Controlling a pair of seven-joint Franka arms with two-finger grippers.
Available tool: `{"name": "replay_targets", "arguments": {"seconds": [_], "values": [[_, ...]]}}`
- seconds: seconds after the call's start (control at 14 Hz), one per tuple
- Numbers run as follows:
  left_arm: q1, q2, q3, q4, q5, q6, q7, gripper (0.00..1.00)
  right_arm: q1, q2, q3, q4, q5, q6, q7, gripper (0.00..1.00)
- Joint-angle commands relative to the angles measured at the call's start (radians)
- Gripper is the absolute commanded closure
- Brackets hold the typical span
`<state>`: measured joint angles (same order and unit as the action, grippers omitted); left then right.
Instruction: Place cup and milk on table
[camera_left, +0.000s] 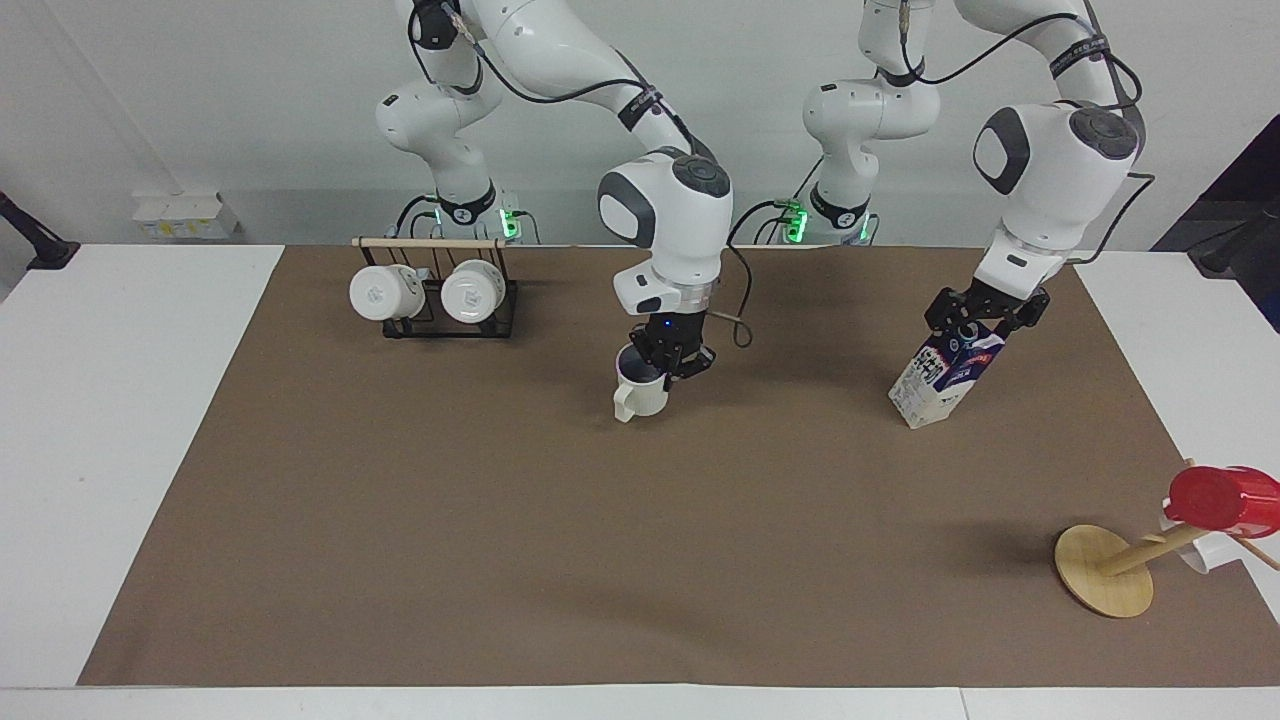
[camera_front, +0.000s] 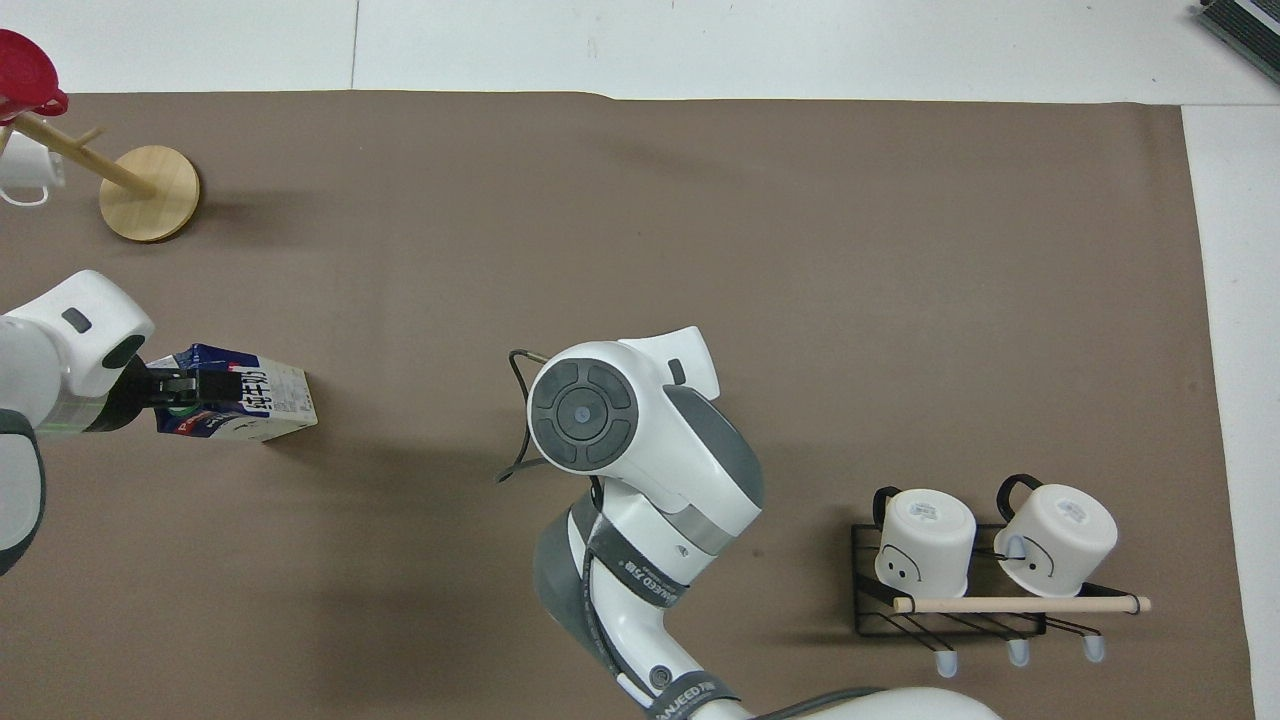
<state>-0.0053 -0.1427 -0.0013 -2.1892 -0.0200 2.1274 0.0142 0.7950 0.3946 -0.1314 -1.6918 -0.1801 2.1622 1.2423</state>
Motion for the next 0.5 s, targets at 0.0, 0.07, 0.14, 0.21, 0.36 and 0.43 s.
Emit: {"name": "replay_targets", "arguments": {"seconds": [0.0,0.07,0.14,0.21,0.36,0.43], "values": [[0.002,-0.014,0.0,-0.021,0.011,0.028,-0.028,0.0,0.023,0.046,0.001,0.015,-0.036,0.031,0.058,1.0],[0.002,-0.014,0.0,-0.021,0.011,0.028,-0.039,0.0,0.023,0.046,0.001,0.015,-0.036,0.031,0.058,1.0],[0.002,-0.014,0.0,-0.021,0.011,0.026,-0.04,0.0,0.023,0.046,0.001,0.015,-0.033,0.033,0.058,1.0],[0.002,-0.014,0.0,-0.021,0.011,0.026,-0.048,0.05,0.021,0.046,0.001,0.014,-0.03,0.034,0.058,1.0],[-0.005,-0.014,0.0,-0.021,0.011,0.026,-0.083,0.26,0.021,0.046,0.001,0.011,-0.026,0.05,0.062,1.0],[-0.007,-0.014,0.0,-0.02,0.011,0.026,-0.095,0.33,0.021,0.046,0.001,0.009,-0.022,0.059,0.068,1.0]]}}
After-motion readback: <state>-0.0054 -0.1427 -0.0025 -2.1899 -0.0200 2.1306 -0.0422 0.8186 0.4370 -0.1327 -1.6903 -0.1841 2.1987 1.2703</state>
